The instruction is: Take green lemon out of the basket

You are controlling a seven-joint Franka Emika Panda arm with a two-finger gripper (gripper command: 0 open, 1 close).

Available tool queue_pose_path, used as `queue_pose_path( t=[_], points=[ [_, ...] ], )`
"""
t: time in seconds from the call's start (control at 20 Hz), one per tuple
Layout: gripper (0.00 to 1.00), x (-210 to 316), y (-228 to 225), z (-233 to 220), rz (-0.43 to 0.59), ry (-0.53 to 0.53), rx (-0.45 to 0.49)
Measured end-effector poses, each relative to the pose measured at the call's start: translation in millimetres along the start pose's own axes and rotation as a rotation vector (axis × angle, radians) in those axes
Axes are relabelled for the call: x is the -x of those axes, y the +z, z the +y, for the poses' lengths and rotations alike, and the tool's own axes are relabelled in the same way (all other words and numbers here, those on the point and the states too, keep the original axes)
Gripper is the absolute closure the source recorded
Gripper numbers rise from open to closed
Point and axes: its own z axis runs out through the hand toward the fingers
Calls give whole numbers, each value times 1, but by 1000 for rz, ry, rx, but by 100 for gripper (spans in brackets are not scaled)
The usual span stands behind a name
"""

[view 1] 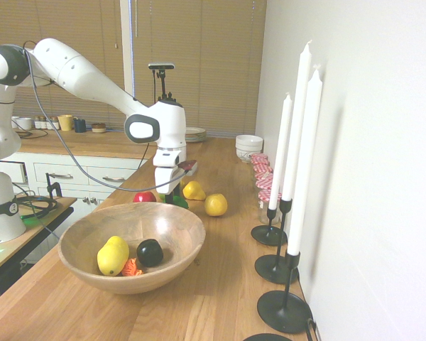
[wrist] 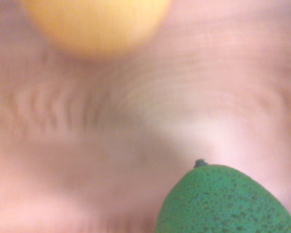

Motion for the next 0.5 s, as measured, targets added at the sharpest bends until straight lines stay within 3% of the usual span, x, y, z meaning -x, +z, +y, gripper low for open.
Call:
queue_pose_path(
  t=[0.15, 0.2, 0.5],
  points=[
    [100, -10, -1, -12, -2, 2, 2],
    [0, -12, -3, -15, -3, 3, 3],
    [0, -18, -8, -21, -9, 7, 5]
  ],
)
